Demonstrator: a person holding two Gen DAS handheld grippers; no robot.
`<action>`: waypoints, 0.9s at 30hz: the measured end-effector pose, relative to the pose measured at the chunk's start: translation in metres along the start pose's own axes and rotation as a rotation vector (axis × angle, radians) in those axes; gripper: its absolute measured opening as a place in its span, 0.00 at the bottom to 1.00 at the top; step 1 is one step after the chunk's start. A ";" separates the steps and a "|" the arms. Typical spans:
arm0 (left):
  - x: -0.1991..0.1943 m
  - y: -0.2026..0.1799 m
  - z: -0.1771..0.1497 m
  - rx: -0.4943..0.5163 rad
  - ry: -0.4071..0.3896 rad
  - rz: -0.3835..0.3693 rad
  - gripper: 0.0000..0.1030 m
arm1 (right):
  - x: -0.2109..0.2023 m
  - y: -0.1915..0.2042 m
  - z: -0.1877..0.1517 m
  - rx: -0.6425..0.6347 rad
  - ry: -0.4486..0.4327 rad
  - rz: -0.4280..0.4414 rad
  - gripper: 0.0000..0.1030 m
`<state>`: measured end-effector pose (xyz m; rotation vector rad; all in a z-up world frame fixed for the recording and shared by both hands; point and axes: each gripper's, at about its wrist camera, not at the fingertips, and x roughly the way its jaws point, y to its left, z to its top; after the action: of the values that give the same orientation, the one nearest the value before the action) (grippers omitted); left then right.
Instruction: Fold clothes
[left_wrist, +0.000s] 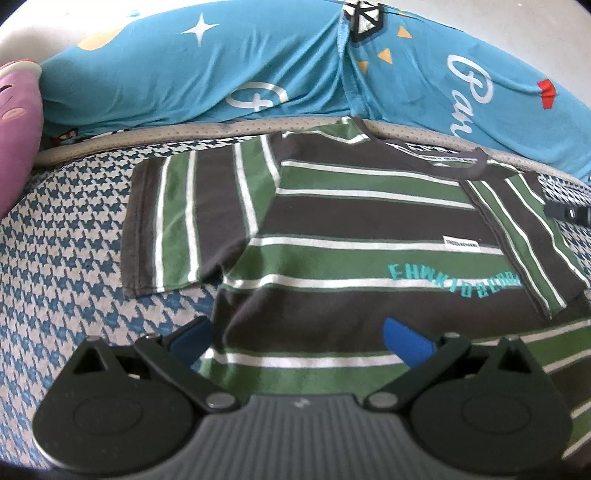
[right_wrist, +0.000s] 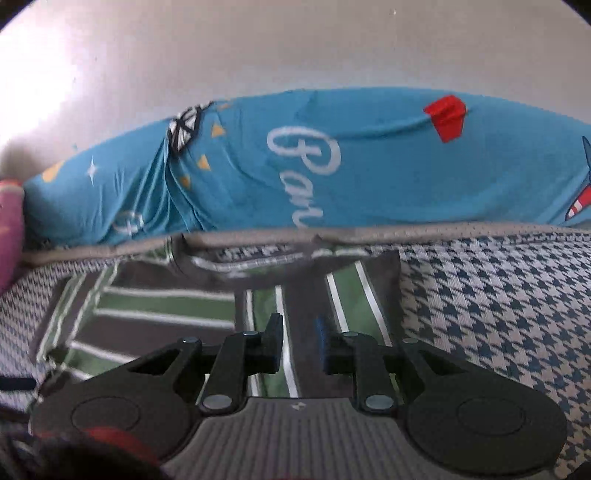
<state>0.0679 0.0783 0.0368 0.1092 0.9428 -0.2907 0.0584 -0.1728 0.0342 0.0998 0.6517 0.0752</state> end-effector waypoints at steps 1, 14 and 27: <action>0.000 0.002 0.001 -0.007 -0.001 0.003 1.00 | 0.001 0.001 -0.002 -0.011 0.009 -0.001 0.19; -0.003 0.041 0.018 -0.092 -0.026 0.052 1.00 | 0.014 0.006 -0.034 -0.072 0.062 -0.032 0.20; 0.008 0.123 0.038 -0.304 -0.032 0.060 1.00 | 0.004 0.020 -0.047 -0.072 -0.021 -0.078 0.20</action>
<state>0.1382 0.1857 0.0483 -0.1459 0.9404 -0.0914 0.0319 -0.1494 -0.0025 0.0060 0.6304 0.0225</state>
